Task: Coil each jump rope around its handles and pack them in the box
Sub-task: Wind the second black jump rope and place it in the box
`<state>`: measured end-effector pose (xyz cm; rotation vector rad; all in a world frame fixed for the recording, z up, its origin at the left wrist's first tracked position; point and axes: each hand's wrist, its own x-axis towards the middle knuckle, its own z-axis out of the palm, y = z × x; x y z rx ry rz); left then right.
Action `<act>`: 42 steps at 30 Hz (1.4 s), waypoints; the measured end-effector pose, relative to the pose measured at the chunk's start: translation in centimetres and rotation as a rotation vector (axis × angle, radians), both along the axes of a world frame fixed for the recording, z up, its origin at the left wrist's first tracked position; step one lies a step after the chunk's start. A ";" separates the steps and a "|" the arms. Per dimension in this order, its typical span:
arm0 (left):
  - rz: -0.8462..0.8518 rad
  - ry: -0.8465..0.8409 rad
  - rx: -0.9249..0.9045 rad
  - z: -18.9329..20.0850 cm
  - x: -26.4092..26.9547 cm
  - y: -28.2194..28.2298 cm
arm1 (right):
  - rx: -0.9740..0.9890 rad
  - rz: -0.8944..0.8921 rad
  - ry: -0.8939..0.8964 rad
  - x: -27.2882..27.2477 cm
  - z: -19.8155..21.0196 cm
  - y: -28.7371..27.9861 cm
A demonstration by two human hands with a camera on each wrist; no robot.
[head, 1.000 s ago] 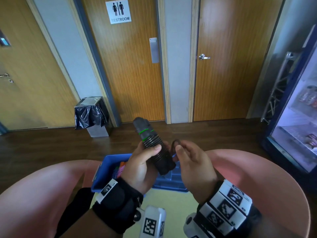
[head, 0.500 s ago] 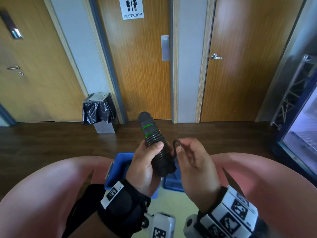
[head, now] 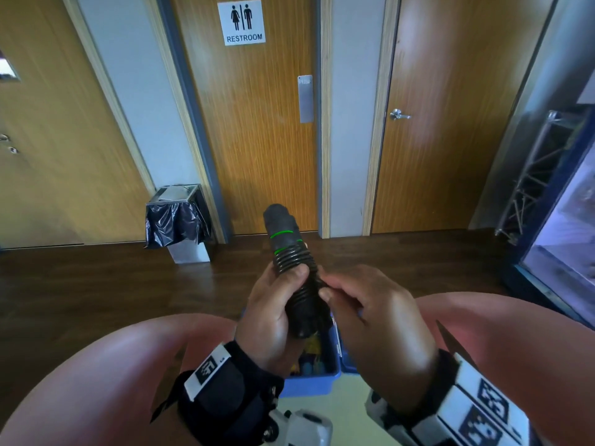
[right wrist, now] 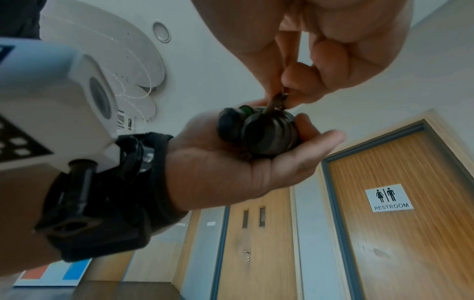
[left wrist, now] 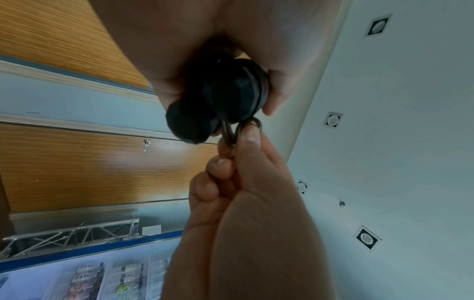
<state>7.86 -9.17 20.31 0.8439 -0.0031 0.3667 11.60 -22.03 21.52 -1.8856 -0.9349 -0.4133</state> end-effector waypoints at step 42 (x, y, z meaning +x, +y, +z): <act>0.097 0.008 0.581 -0.1 -2.9 11.6 | 0.295 0.122 0.842 -1.3 1.7 10.2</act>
